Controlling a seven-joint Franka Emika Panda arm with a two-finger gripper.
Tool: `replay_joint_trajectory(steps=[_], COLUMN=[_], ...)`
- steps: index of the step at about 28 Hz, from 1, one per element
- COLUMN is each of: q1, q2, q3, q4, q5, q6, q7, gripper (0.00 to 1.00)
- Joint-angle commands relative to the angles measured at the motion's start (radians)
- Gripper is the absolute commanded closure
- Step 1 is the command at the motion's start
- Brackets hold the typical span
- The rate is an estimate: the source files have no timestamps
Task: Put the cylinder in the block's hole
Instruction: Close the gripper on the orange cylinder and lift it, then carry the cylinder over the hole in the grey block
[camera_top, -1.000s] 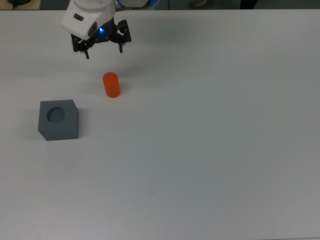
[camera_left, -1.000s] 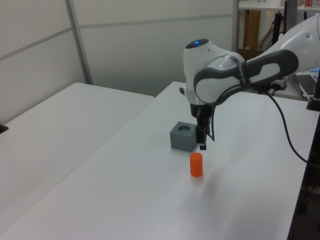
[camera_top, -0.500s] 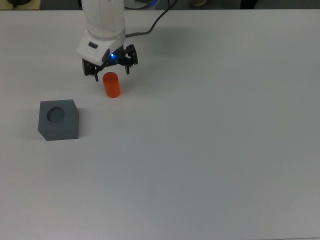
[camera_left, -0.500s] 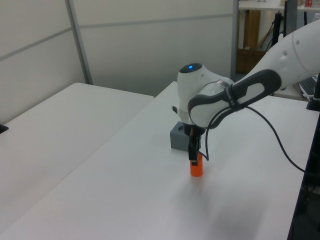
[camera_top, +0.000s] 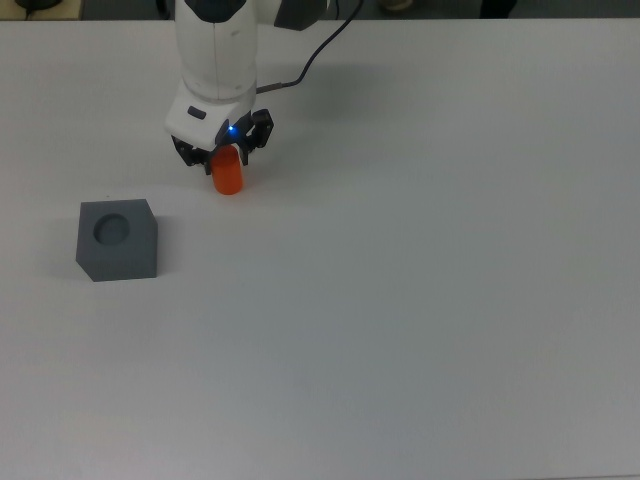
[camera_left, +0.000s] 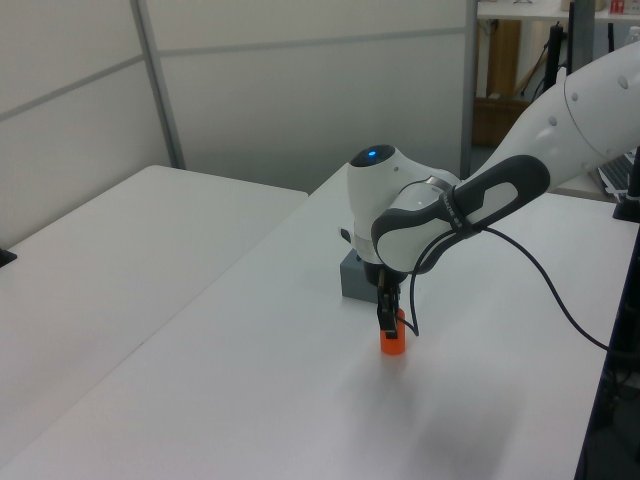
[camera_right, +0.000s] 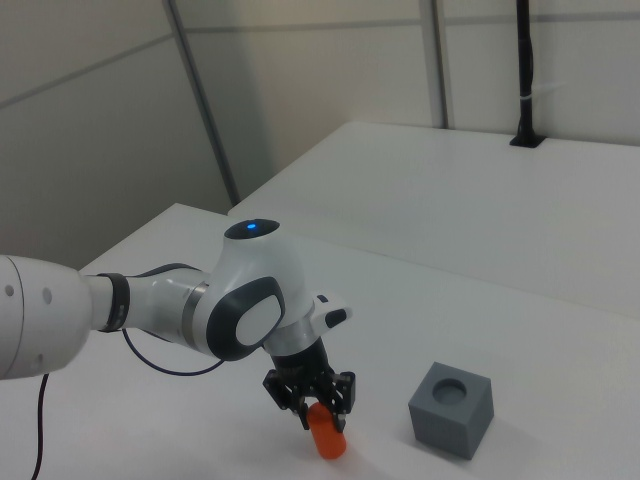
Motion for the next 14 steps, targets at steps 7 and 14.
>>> replay_joint_trajectory(steps=[7,14], q1=[-0.024,-0.162], q2=[0.005,0.075], q3=[-0.015,-0.025], q4=[0.173,0.409], q5=[0.033,0.12], q6=[-0.065,-0.139], q7=[0.009,0.017], gripper=[1.0,1.0])
